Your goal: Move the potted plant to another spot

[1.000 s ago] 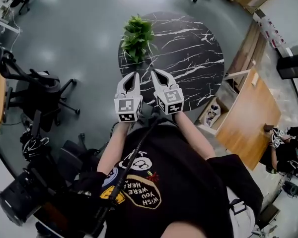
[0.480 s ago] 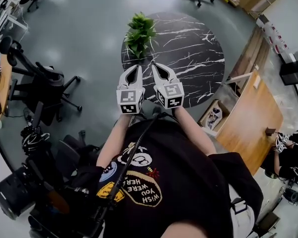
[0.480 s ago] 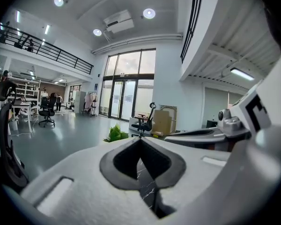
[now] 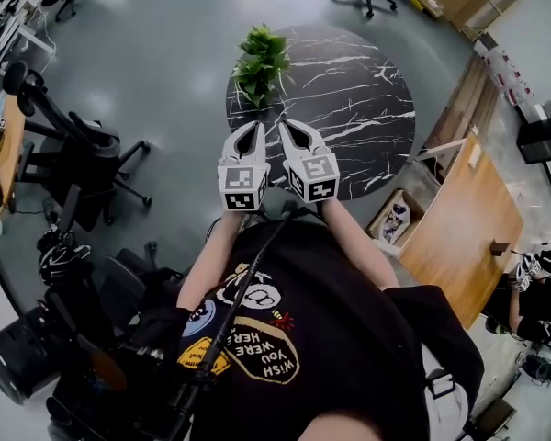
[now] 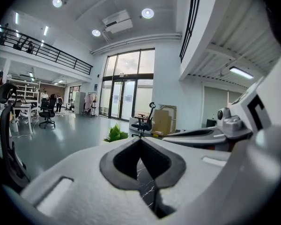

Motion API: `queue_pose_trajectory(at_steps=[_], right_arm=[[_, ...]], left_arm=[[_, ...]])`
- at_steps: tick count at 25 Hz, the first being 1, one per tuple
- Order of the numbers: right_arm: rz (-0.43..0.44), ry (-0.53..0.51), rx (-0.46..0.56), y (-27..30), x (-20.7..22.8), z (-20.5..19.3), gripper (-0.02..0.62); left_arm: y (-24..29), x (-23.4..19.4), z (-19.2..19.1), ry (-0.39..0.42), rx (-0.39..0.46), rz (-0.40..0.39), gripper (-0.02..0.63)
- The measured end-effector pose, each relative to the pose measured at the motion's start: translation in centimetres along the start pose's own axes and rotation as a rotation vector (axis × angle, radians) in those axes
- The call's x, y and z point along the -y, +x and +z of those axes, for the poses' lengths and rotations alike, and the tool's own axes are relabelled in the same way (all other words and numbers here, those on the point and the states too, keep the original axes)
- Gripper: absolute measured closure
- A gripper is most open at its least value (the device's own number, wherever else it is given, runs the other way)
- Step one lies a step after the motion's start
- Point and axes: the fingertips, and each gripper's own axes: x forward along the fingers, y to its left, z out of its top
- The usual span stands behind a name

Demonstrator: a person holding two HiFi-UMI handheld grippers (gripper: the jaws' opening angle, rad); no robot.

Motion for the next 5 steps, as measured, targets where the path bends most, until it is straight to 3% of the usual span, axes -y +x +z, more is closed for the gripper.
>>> queue_pose_trajectory(at_steps=[5], right_arm=[[0.004,0.002,-0.005,-0.40,-0.55,-0.47,0.594]], left_arm=[[-0.64,0.25,-0.54,-0.011,-0.008,-0.006,0.603]])
